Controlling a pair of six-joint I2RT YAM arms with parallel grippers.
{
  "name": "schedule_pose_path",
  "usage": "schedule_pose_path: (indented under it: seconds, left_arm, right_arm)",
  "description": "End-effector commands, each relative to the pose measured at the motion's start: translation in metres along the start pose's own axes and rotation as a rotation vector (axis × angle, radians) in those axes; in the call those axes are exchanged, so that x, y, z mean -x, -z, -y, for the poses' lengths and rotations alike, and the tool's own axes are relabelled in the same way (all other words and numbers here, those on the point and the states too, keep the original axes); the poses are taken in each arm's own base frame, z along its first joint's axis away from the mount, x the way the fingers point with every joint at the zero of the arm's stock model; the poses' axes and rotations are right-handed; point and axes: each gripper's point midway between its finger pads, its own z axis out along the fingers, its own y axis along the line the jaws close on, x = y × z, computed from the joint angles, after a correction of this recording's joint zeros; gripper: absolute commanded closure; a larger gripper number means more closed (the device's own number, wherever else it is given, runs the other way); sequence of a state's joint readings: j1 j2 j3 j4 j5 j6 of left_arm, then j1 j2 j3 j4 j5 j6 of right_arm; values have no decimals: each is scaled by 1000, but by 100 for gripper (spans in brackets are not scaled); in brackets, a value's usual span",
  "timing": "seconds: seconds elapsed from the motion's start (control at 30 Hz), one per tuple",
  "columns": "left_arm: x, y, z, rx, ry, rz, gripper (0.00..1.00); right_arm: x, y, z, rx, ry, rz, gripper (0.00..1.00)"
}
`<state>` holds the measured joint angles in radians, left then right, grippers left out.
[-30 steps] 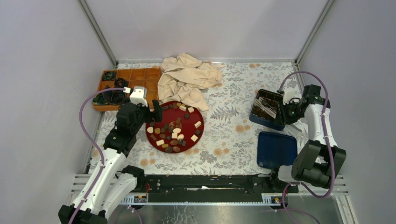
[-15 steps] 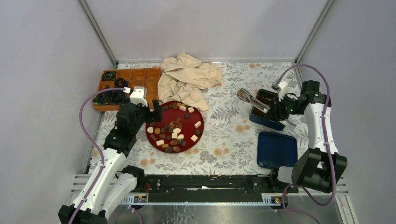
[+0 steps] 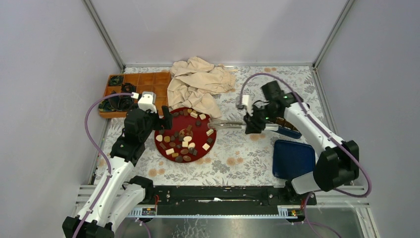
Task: Pack the chocolate
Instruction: Pick up the fake chocolate from the plate.
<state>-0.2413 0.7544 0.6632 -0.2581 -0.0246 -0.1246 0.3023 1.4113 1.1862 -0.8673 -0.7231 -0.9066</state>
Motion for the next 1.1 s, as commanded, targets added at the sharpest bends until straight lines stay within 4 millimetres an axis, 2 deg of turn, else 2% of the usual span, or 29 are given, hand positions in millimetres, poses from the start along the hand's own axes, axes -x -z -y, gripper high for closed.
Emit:
schedule_pose_path:
  seconds: [0.0,0.2,0.4,0.53,1.07]
  left_arm:
    - [10,-2,-4,19,-6,48,2]
    - [11,-1,-5,23,-7,54,2]
    - [13,0,-5,20,-6,60,2]
    - [14,1,-5,19,-6,64,2]
    - [15,3,-4,18,-6,71,2]
  right_arm:
    - [21,-28,10,-34,121,-105,60]
    - [27,-72,16,-32,159,-225,60]
    - [30,-102,17,6,165,-290,60]
    - [32,-115,16,23,165,-310,60]
    - [40,-142,3,106,150,-313,58]
